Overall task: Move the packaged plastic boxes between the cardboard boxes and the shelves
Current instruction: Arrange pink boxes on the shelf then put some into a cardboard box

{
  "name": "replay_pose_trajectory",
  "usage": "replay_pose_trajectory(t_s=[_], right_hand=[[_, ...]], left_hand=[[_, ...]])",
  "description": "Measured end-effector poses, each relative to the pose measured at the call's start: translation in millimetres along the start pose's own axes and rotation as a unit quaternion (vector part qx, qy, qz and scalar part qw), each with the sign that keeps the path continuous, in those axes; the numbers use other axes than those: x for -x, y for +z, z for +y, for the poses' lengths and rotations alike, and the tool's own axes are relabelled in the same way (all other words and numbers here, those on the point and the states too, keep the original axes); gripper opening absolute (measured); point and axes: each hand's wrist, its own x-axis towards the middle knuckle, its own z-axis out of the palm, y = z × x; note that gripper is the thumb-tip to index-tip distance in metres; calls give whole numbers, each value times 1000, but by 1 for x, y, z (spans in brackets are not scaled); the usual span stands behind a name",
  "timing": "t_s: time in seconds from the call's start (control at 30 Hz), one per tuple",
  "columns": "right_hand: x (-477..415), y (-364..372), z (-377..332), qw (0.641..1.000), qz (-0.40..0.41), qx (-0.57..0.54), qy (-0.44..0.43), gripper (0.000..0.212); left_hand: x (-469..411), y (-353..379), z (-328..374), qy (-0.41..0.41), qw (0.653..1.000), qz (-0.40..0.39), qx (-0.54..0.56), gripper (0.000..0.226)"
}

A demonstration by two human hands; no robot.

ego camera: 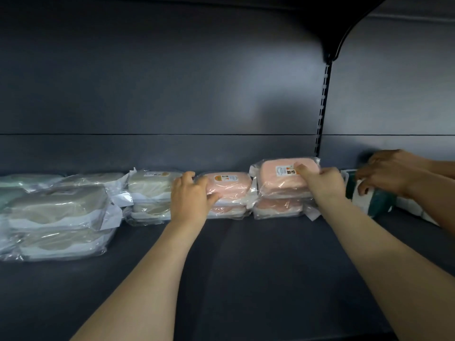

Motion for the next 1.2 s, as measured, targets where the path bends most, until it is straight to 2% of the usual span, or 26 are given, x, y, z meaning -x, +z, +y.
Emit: replay_pose_trajectory(t_s=[0.13, 0.2, 0.27, 0.37, 0.57, 0.73, 0.83, 1.0, 1.2], right_hand=[[-6, 24, 1, 992, 19, 122, 1, 76], [-2, 31, 3, 978, 37, 202, -31, 69], [1, 33, 8, 968, 45, 232, -82, 60], [-5, 34, 16, 971, 3, 196, -138, 54], [-3, 16, 17, 960, -136, 161, -182, 60], [-2, 23, 15, 959, -119, 158, -201, 56], [-5, 28, 9, 951, -137, 180, -209, 56], [-10, 30, 6, 942, -171, 198, -212, 55], [-8, 39, 9, 936, -139, 227, -232, 56]], left_hand=[[0, 4, 2, 16, 1000, 17, -5, 40], [-1, 6, 2, 17, 1000, 19, -6, 40], [-1, 8, 1, 21, 999, 24, -7, 40], [-1, 10, 0, 27, 999, 28, -20, 41], [-2, 12, 0, 20, 999, 28, -41, 42], [-4, 14, 0, 12, 999, 34, -6, 40], [-5, 12, 0, 8, 999, 31, 18, 42], [-6, 11, -4, 9, 1000, 25, 4, 40], [-6, 13, -5, -2, 999, 5, -45, 40]])
